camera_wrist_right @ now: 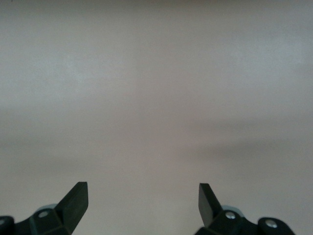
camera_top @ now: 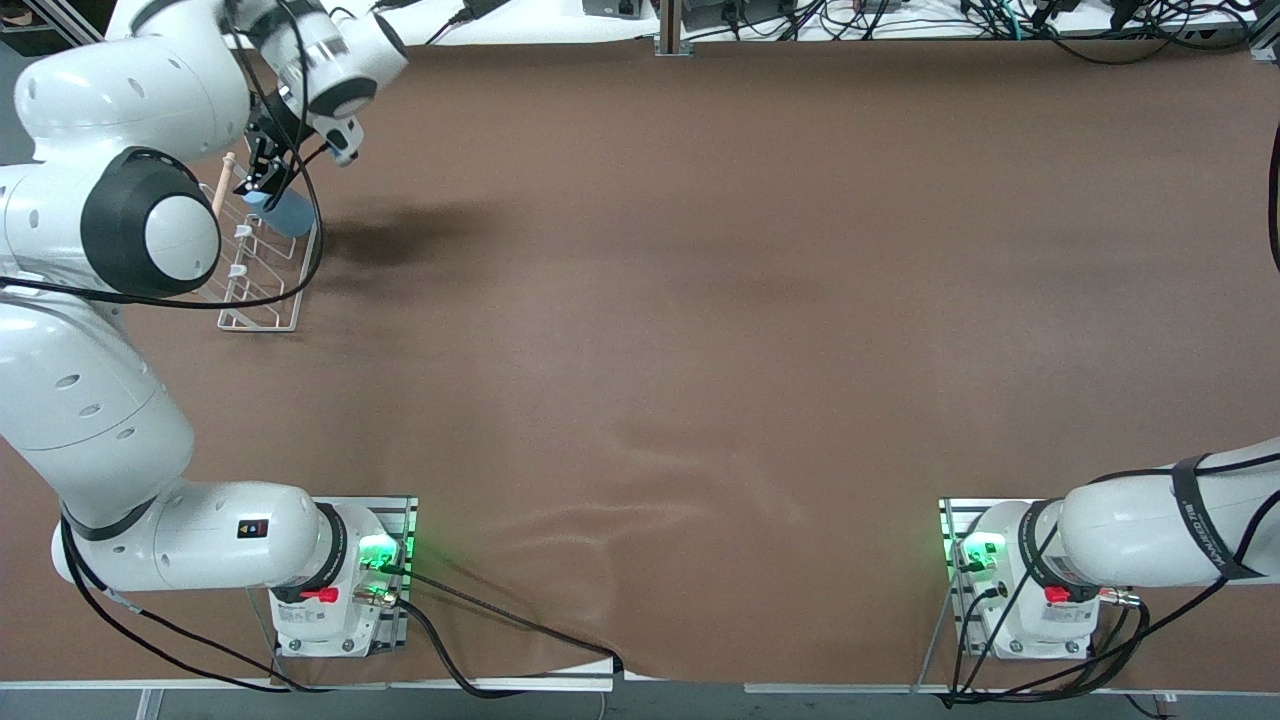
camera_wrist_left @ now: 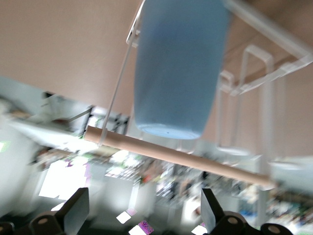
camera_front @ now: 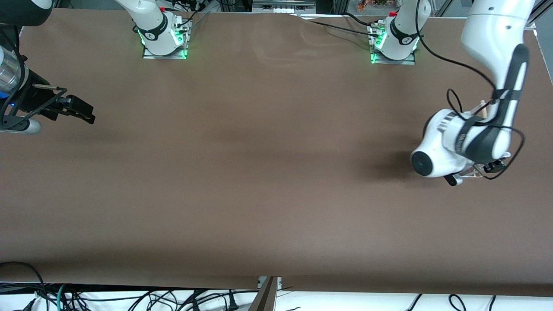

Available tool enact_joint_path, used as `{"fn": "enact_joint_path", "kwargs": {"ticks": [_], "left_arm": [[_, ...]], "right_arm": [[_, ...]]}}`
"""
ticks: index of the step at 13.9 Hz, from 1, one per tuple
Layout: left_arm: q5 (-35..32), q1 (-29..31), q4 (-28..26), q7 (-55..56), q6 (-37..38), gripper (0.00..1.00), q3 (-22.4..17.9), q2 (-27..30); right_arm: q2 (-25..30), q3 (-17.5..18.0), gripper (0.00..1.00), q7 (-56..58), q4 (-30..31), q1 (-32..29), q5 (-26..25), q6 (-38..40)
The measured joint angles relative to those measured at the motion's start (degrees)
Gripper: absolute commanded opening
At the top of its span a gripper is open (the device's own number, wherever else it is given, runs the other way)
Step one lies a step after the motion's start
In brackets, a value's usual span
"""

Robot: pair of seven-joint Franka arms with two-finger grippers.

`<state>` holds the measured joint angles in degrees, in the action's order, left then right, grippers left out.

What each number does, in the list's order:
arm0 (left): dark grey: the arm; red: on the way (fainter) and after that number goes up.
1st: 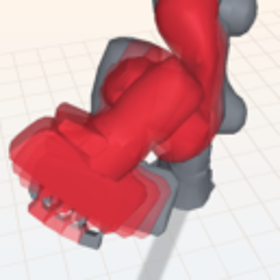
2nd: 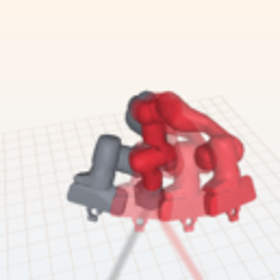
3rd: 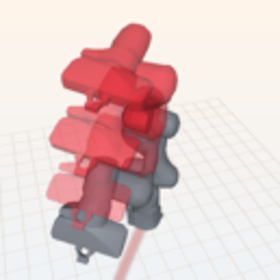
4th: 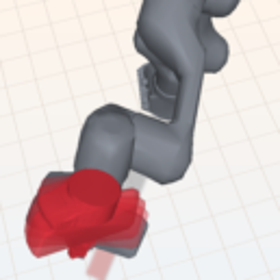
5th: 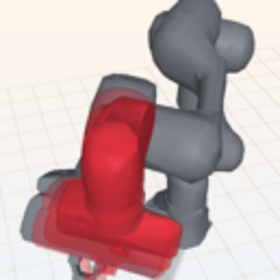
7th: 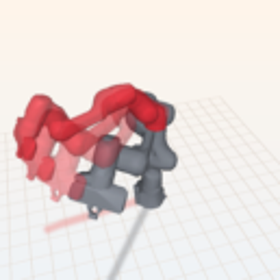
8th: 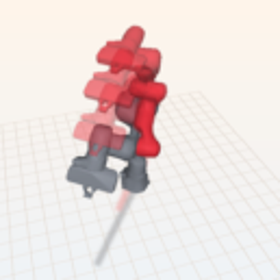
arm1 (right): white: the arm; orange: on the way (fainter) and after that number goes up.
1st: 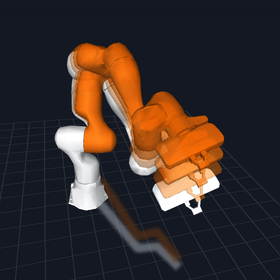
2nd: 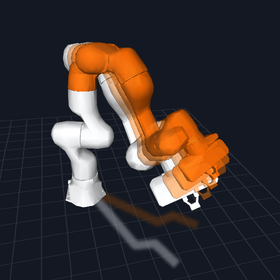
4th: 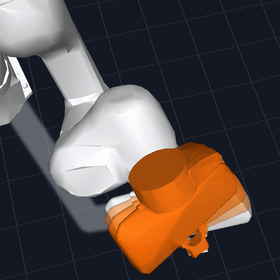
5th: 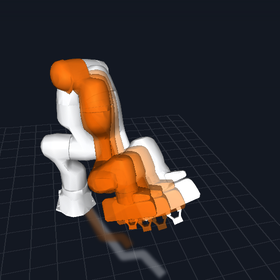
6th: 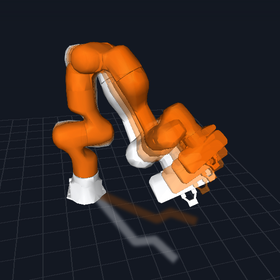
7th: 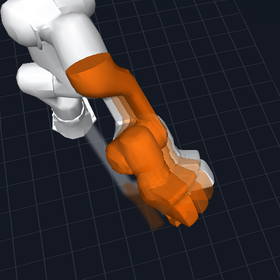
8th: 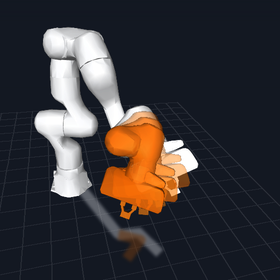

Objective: Transfer cup to left arm and place on rack

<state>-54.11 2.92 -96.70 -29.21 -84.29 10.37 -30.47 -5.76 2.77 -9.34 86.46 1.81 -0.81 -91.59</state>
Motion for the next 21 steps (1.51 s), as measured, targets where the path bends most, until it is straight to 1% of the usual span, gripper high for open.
{"fn": "enact_joint_path", "kwargs": {"ticks": [1, 3, 7, 9, 10, 12, 14, 19, 21], "left_arm": [[5.21, 0.33, 2.2, 0.41, 0.01, 1.0, -0.08, 0.74], [13.98, 0.54, 5.6, 4.64, 0.02, 1.0, -0.16, 2.38], [30.1, 0.44, 9.82, 19.32, -0.01, 1.0, 0.37, 4.45], [37.61, 0.44, 11.78, 23.0, -0.6, 1.0, 0.33, 4.82], [40.64, 0.52, 12.4, 23.73, -2.13, 1.0, 0.23, 5.33], [44.4, 1.38, 13.28, 24.39, -6.84, 1.0, 0.13, 7.45], [47.49, 2.74, 13.68, 24.32, -9.06, 1.0, 0.16, 10.76], [51.74, 2.64, 13.51, 24.49, -9.21, 1.0, 1.4, 18.56], [53.54, 2.63, 10.89, 24.52, -9.24, 1.0, 0.36, 22.14]], "right_arm": [[0.0, 0.0, 1.0, 0.18, 0.0, 0.0, -0.03, 0.0], [-0.05, 0.0, 1.0, 0.74, 0.0, -0.01, -0.12, 0.0], [-0.17, 0.11, 1.0, 0.98, 0.0, -0.01, -0.12, 0.0], [-0.2, 0.11, 1.0, 1.0, -0.02, -0.01, -0.12, 0.0], [-0.21, 0.11, 1.0, 1.01, -0.08, -0.01, -0.12, -0.01], [-0.23, 0.11, 1.0, 1.02, -0.17, -0.01, -0.12, -0.01], [-0.25, 0.12, 1.0, 1.06, -0.18, -0.01, -0.12, -0.01], [-0.27, 0.2, 1.0, 1.11, -0.2, -0.01, -0.12, -0.02], [-0.28, 0.2, 1.0, 1.15, -0.22, -0.01, -0.12, -0.03]]}}
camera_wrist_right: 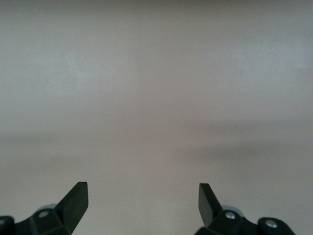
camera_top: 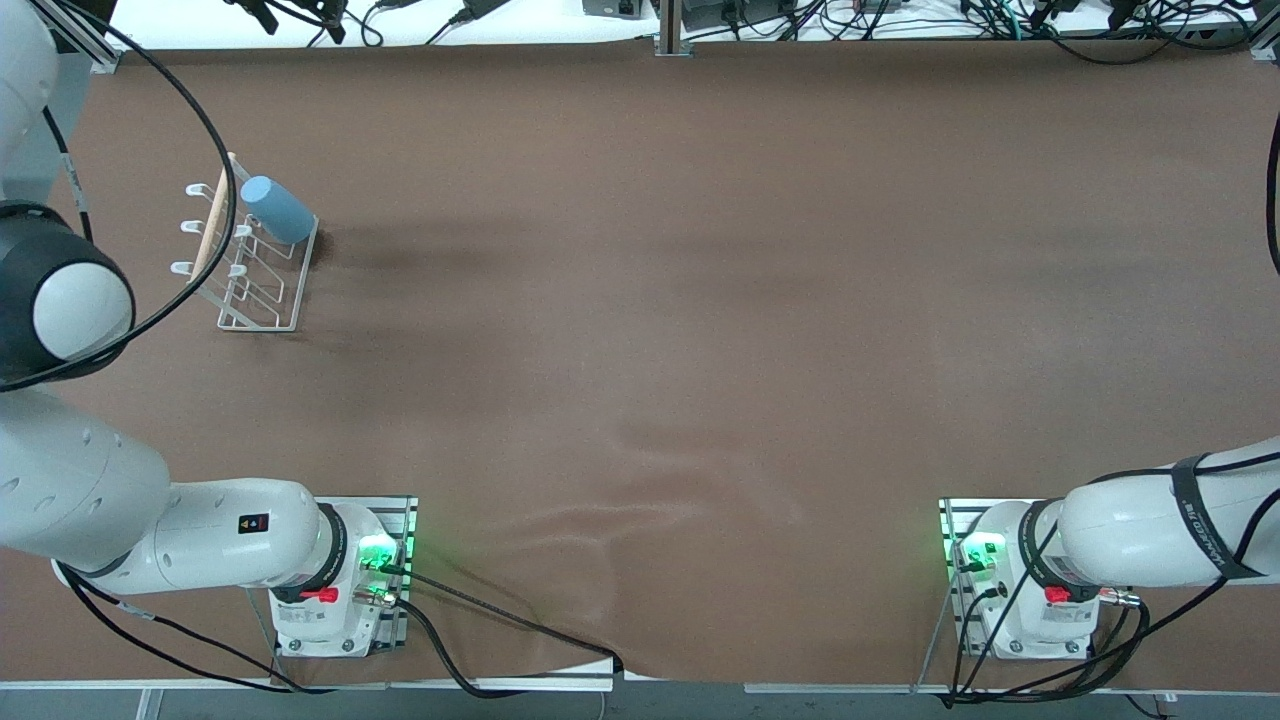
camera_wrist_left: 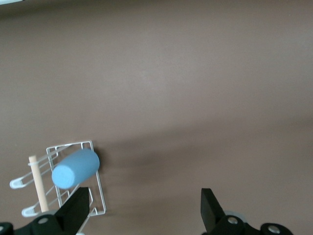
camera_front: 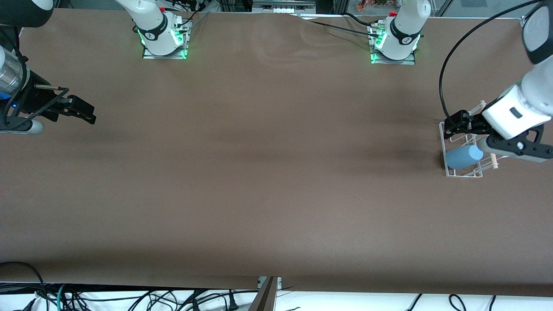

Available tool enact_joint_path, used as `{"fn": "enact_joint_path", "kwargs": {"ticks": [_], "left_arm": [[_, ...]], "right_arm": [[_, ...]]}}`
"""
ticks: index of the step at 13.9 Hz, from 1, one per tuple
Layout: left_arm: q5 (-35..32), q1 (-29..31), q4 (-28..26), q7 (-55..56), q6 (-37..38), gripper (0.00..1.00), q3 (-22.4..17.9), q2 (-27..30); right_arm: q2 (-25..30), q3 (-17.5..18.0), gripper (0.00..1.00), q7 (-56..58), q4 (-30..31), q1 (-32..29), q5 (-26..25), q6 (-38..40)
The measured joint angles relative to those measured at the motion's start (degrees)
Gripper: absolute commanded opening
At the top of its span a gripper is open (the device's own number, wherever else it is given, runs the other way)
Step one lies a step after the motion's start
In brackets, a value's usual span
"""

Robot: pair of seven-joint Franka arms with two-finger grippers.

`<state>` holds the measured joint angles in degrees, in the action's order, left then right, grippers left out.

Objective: Transfer cup to left arm and place on rack

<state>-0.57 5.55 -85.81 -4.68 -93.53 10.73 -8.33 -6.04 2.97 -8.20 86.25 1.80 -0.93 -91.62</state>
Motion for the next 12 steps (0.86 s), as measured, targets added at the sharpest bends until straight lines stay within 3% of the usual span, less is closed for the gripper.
{"fn": "enact_joint_path", "kwargs": {"ticks": [5, 12], "left_arm": [[0.7, -3.27, -13.87, 5.12, -3.39, 1.0, -2.29, 11.14], [0.7, -5.64, -16.0, 5.52, -4.39, 1.0, -5.26, 11.54]], "right_arm": [[-0.05, 0.01, 1.0, 0.02, -0.01, 0.0, 0.0, -0.01], [-0.07, 0.01, 1.0, 0.04, -0.01, 0.0, 0.0, -0.01]]}}
